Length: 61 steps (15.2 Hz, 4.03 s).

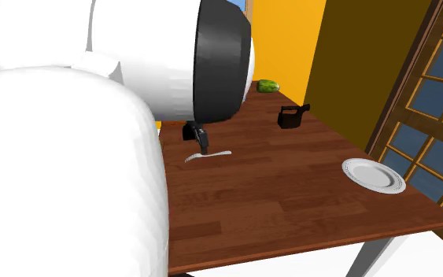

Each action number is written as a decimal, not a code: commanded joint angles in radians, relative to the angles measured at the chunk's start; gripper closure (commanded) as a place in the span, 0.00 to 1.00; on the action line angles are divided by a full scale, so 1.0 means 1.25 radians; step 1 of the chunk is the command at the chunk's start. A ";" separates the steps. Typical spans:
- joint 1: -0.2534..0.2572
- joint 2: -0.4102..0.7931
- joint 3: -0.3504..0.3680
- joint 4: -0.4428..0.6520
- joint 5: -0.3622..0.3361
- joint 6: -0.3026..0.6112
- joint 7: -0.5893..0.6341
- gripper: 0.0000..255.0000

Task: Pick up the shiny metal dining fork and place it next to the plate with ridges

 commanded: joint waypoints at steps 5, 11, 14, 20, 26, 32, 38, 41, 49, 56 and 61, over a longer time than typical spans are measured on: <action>0.057 0.180 -0.055 0.187 -0.102 -0.030 0.144 0.00; 0.058 0.212 -0.067 0.169 -0.119 0.017 0.154 0.00; 0.059 0.221 -0.070 0.165 -0.124 0.029 0.157 0.00; 0.059 0.221 -0.070 0.166 -0.124 0.029 0.157 0.00; 0.059 0.221 -0.070 0.166 -0.124 0.029 0.157 1.00; 0.057 0.210 -0.067 0.171 -0.118 0.014 0.151 1.00; 0.052 0.180 -0.057 0.192 -0.099 -0.034 0.135 1.00; 0.051 0.167 -0.053 0.206 -0.091 -0.059 0.127 1.00; 0.049 0.139 -0.045 0.247 -0.073 -0.125 0.108 1.00; -0.058 0.020 -0.066 0.080 -0.027 -0.048 -0.009 1.00; -0.124 -0.044 -0.092 -0.005 0.003 -0.007 -0.103 1.00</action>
